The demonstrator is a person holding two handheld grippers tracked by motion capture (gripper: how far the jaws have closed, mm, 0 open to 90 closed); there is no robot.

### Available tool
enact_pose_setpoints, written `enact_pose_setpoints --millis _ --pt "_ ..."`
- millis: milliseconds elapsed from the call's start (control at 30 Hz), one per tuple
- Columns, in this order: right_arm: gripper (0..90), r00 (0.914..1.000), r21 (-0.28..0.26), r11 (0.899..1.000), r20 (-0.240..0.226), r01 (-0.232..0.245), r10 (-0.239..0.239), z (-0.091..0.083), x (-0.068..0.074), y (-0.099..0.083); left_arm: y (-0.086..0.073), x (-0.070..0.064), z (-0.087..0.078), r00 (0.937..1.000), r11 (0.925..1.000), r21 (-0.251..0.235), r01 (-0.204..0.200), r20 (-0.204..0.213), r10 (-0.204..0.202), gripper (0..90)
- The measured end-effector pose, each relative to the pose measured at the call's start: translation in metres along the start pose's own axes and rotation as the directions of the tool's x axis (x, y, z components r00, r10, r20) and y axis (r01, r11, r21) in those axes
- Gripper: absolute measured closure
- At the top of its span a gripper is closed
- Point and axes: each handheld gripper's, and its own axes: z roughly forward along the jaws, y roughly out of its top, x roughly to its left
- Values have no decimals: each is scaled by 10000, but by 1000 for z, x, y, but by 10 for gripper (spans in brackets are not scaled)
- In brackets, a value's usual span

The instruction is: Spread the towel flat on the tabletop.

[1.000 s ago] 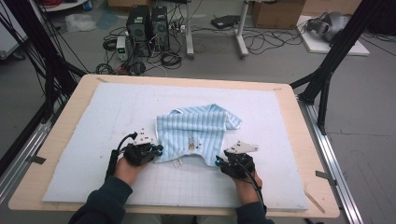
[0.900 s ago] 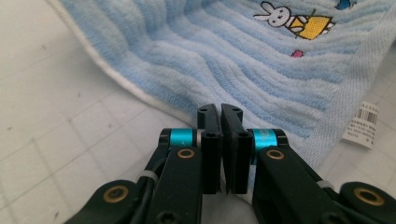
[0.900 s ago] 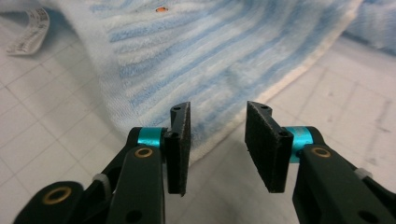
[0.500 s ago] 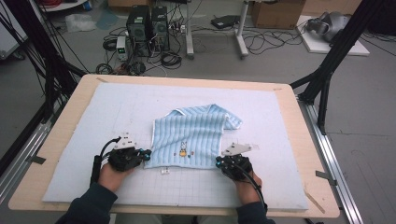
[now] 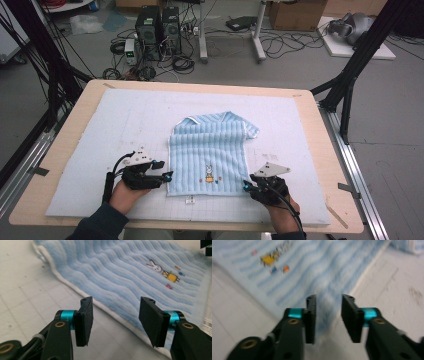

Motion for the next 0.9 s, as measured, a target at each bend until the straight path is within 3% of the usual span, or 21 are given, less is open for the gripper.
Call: enact_pose_setpoints --millis 100,133,367,467,500,533,567,600,667,733,900 --pt "575 9999 -360 9993 -118 -104 99 5 1 6 4 5 2 10000 10000 -87 -40 -32 40 447" --pt "560 9997 -603 9982 -232 -77 63 14 4 15 5 6 5 10000 10000 -55 -81 -28 80 447" --pt "589 9988 -514 9987 -482 -15 -10 50 5 40 16 6 29 9986 9970 558 -531 62 529 454" --pt "688 9973 11 10000 -729 82 -81 64 6 43 17 3 31 9963 9937 725 -855 -11 858 627" --pt "688 9973 11 10000 -729 82 -81 64 6 43 16 2 30 9948 9919 749 -1021 61 1020 627" --pt "782 9951 9 10000 -985 -22 23 63 6 42 16 1 29 9928 9900 773 -1184 249 1168 804" --pt "782 9951 9 10000 -985 -22 23 63 6 42 15 0 29 9909 9881 793 -1318 375 1291 804" --pt "843 9925 44 9999 -1220 -96 101 60 7 39 14 -1 27 9892 9866 806 -1418 499 1381 849" --pt "852 9895 85 9999 -1441 -83 94 57 9 36 11 -3 23 9890 9880 835 -1303 810 1236 852" --pt "852 9858 129 9999 -1677 37 -14 52 12 33 6 -4 14 9846 9858 941 -1392 1195 1276 853" --pt "850 9764 234 9991 -2140 344 -286 42 22 25 0 -11 5 9785 9824 1058 -1543 1540 1371 850"
